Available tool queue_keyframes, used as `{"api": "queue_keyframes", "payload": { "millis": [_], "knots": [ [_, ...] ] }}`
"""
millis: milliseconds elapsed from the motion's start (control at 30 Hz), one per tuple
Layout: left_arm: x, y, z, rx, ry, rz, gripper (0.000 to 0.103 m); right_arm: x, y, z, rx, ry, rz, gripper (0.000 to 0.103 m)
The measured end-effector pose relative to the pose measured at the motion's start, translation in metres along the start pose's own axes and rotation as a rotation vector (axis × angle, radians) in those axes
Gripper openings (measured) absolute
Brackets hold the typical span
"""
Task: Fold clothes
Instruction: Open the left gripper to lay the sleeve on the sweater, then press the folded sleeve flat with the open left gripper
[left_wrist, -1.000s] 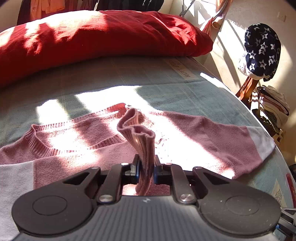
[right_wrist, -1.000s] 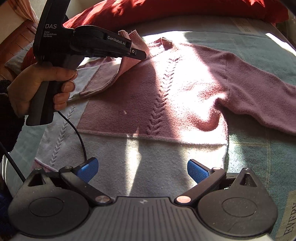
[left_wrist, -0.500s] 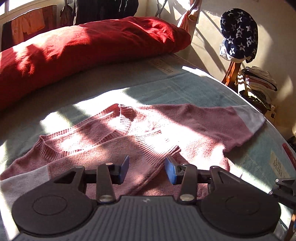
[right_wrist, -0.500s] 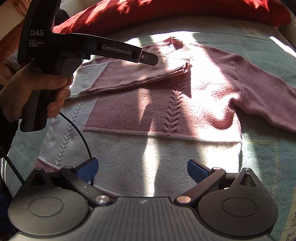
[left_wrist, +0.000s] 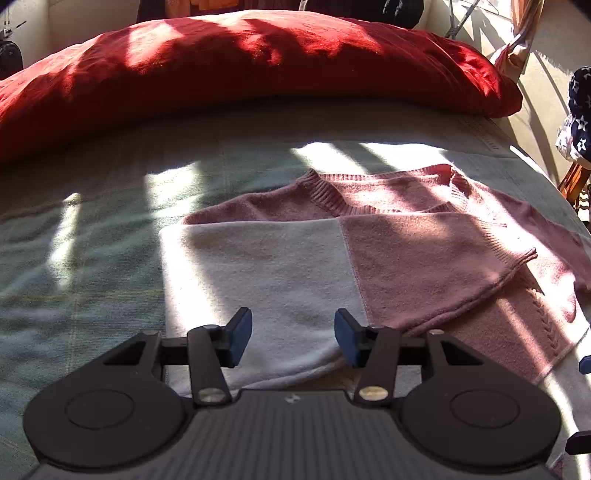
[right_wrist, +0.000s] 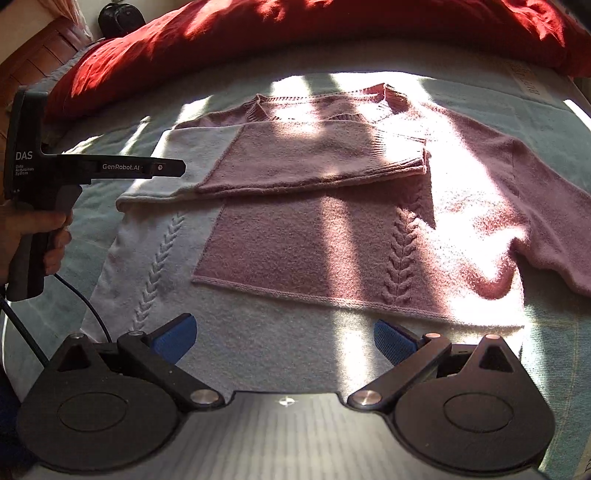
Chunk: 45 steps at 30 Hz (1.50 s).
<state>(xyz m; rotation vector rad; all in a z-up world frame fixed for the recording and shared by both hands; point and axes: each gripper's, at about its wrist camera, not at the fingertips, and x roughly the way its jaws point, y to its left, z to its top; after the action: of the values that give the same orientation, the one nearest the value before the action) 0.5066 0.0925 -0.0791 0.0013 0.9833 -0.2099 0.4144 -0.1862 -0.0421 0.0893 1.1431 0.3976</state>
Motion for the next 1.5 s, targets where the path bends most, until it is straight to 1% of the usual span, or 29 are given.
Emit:
{"api": "queue_keyframes", "payload": {
  "millis": [33, 67, 100, 167, 233, 333, 400, 467, 567, 633, 700, 767, 833, 933, 967, 1000, 1033, 1067, 1133, 1200, 1267, 1367, 1500],
  "knots": [
    [0.007, 0.008, -0.008, -0.036, 0.03, -0.011, 0.055, 0.003, 0.006, 0.004, -0.008, 0.003, -0.002, 0.103],
    [0.009, 0.014, -0.015, -0.07, 0.037, -0.029, 0.055, 0.006, 0.012, 0.009, -0.016, 0.006, -0.005, 0.103],
    [0.007, 0.017, -0.017, -0.085, 0.026, -0.05, 0.056, 0.009, 0.018, 0.013, -0.022, 0.008, -0.008, 0.103],
    [0.001, 0.019, -0.015, -0.073, 0.016, -0.08, 0.058, 0.014, 0.029, 0.025, -0.036, 0.008, -0.011, 0.103],
    [-0.003, 0.027, -0.006, -0.085, -0.016, -0.099, 0.059, 0.018, 0.038, 0.038, -0.063, 0.0, -0.014, 0.103],
    [-0.007, 0.041, 0.009, -0.117, -0.074, -0.122, 0.061, 0.028, 0.051, 0.063, -0.139, -0.031, -0.038, 0.103],
    [-0.001, 0.05, 0.022, -0.139, -0.094, -0.132, 0.061, 0.038, 0.056, 0.079, -0.187, -0.051, -0.066, 0.103],
    [0.008, 0.056, 0.034, -0.142, -0.107, -0.15, 0.061, 0.052, 0.059, 0.099, -0.232, -0.073, -0.091, 0.103],
    [0.025, 0.057, 0.047, -0.109, -0.113, -0.135, 0.062, 0.071, 0.055, 0.118, -0.252, -0.081, -0.107, 0.103],
    [0.038, 0.059, 0.049, -0.107, -0.104, -0.105, 0.062, 0.084, 0.05, 0.127, -0.252, -0.079, -0.113, 0.103],
    [0.049, 0.063, 0.048, -0.114, -0.096, -0.076, 0.062, 0.095, 0.04, 0.126, -0.237, -0.059, -0.126, 0.103],
    [0.053, 0.063, 0.045, -0.105, -0.11, -0.073, 0.062, 0.107, 0.027, 0.121, -0.213, -0.024, -0.144, 0.103],
    [0.049, 0.059, 0.049, -0.103, -0.119, -0.083, 0.062, 0.113, 0.014, 0.113, -0.193, -0.009, -0.145, 0.103],
    [0.043, 0.052, 0.057, -0.1, -0.137, -0.115, 0.063, 0.111, 0.008, 0.105, -0.197, -0.044, -0.116, 0.103],
    [0.044, 0.049, 0.062, -0.084, -0.142, -0.125, 0.066, 0.111, 0.008, 0.104, -0.202, -0.048, -0.117, 0.103],
    [0.049, 0.046, 0.067, -0.066, -0.136, -0.117, 0.068, 0.111, 0.008, 0.104, -0.205, -0.048, -0.119, 0.103],
    [0.055, 0.044, 0.072, -0.055, -0.124, -0.104, 0.069, 0.111, 0.009, 0.105, -0.204, -0.048, -0.122, 0.103],
    [0.063, 0.045, 0.074, -0.065, -0.105, -0.095, 0.069, 0.112, 0.009, 0.106, -0.202, -0.048, -0.124, 0.103],
    [0.075, 0.05, 0.075, -0.109, -0.082, -0.106, 0.068, 0.113, 0.009, 0.108, -0.196, -0.05, -0.12, 0.103],
    [0.074, 0.053, 0.077, -0.131, -0.085, -0.117, 0.068, 0.113, 0.008, 0.107, -0.194, -0.057, -0.115, 0.103],
    [0.064, 0.054, 0.078, -0.146, -0.093, -0.131, 0.068, 0.112, 0.007, 0.105, -0.196, -0.071, -0.111, 0.103],
    [0.037, 0.057, 0.076, -0.166, -0.098, -0.154, 0.068, 0.111, 0.008, 0.103, -0.2, -0.089, -0.114, 0.103],
    [0.004, 0.052, 0.06, -0.166, -0.069, -0.152, 0.069, 0.109, 0.011, 0.103, -0.192, -0.093, -0.131, 0.103]
  ]
}}
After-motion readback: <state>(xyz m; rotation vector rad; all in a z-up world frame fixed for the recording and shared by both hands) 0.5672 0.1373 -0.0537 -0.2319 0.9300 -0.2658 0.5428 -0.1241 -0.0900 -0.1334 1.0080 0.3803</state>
